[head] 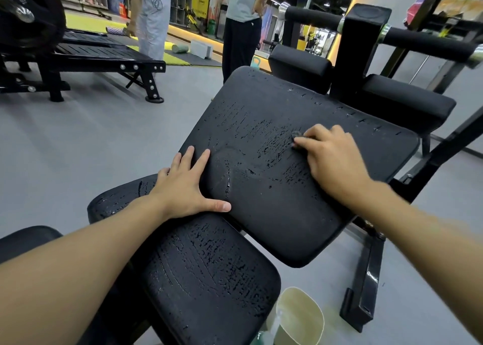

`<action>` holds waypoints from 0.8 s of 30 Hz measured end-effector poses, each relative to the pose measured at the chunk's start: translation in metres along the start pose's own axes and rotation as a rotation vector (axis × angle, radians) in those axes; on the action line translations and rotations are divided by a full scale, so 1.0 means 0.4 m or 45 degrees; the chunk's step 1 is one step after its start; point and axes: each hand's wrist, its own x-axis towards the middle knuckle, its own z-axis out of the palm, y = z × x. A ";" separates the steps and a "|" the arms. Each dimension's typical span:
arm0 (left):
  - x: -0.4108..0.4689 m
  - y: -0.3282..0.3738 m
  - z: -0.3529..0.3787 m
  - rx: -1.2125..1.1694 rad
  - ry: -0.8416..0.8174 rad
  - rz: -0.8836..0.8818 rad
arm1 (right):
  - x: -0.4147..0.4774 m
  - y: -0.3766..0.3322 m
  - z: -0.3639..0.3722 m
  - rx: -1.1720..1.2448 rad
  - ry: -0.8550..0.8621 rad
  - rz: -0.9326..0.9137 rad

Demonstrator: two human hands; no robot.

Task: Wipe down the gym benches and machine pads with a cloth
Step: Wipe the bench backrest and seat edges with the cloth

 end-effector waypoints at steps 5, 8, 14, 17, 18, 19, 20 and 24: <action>-0.004 0.004 -0.002 0.002 0.001 -0.008 | -0.074 -0.071 0.003 0.009 -0.193 -0.493; -0.007 0.006 -0.002 -0.001 0.005 -0.014 | -0.019 0.037 -0.019 -0.044 -0.037 -0.242; -0.007 0.011 -0.001 0.021 0.015 -0.025 | -0.107 -0.071 -0.004 -0.033 -0.135 -0.386; -0.007 0.011 0.000 0.030 0.020 -0.031 | -0.073 0.041 -0.031 -0.094 -0.074 -0.342; -0.007 0.010 0.000 0.034 0.020 -0.030 | -0.064 0.072 -0.037 -0.093 0.003 -0.168; -0.007 0.009 0.001 0.035 0.022 -0.031 | -0.068 0.081 -0.039 -0.075 0.054 0.002; -0.006 0.008 0.001 0.030 0.024 -0.035 | -0.080 0.062 -0.037 -0.083 0.075 0.069; -0.006 0.008 0.000 0.013 0.012 -0.033 | -0.163 -0.043 -0.028 -0.070 -0.136 -0.427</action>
